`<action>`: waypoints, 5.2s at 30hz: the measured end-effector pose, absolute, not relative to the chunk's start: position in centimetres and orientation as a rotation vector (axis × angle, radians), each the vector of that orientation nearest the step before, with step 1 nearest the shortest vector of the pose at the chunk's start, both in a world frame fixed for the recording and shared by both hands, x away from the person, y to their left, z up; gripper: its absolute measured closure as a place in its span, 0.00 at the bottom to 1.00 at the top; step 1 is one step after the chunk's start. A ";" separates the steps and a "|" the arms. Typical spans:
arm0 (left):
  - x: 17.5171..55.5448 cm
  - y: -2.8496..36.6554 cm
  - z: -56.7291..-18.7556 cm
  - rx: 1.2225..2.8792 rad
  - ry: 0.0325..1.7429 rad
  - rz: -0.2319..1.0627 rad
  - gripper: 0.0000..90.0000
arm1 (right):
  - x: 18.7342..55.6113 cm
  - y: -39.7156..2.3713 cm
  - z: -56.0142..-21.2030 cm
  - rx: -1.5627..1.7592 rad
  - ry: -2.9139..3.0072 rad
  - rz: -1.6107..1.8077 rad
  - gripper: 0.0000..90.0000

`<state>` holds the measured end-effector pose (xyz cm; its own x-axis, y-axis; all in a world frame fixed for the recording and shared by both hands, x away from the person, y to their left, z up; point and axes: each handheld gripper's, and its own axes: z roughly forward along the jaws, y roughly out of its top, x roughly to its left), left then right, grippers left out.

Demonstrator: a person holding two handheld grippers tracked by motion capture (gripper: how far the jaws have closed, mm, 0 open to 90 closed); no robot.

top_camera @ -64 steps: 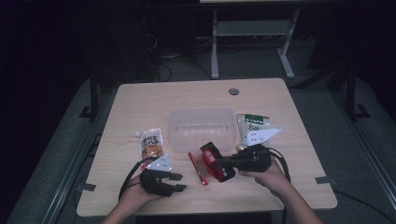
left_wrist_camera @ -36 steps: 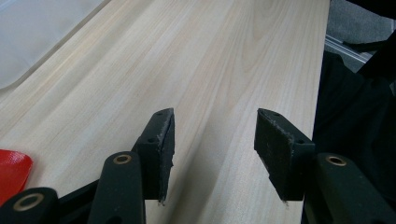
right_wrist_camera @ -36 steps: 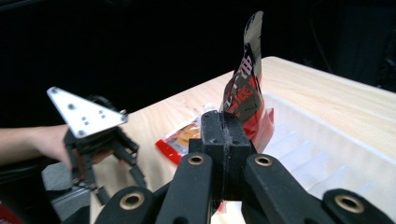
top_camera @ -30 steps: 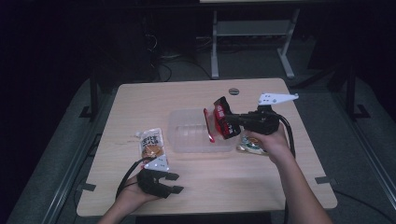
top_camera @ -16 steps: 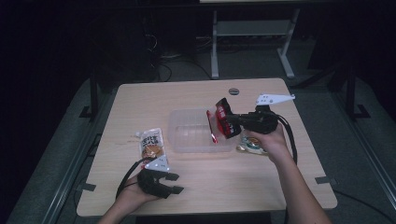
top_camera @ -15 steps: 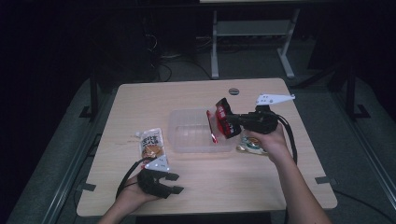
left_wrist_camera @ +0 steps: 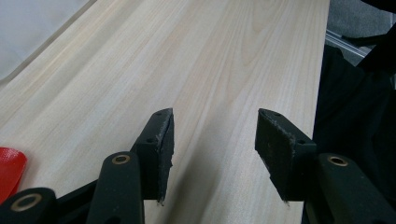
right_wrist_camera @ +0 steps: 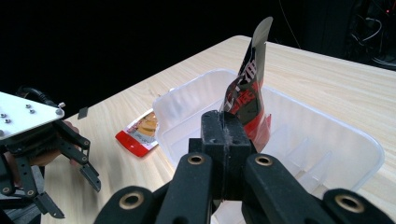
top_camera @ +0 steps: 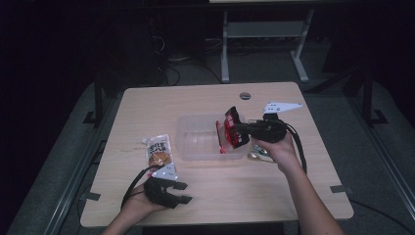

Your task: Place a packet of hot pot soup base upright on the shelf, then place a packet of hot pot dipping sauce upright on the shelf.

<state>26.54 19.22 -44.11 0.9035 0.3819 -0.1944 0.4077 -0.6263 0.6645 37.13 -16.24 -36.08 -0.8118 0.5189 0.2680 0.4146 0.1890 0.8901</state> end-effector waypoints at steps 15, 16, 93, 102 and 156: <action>26.5 19.2 -44.0 2.310 0.551 -0.045 0.52 | 37.9 -14.8 -36.7 0.920 2.385 1.605 1.00; 26.5 19.2 -44.0 2.308 0.554 -0.048 0.52 | 37.9 -14.6 -36.8 0.923 2.392 1.592 1.00; 26.8 20.3 -44.1 2.309 0.592 0.002 0.36 | 28.6 -16.2 -42.0 0.867 2.638 1.296 0.27; 27.0 20.5 -44.0 2.308 0.596 0.017 0.37 | 28.7 -15.5 -42.8 0.848 2.689 1.253 0.27; 34.8 27.5 -44.7 2.293 0.972 0.255 1.00 | 29.1 -15.5 -43.5 0.863 2.683 1.198 0.27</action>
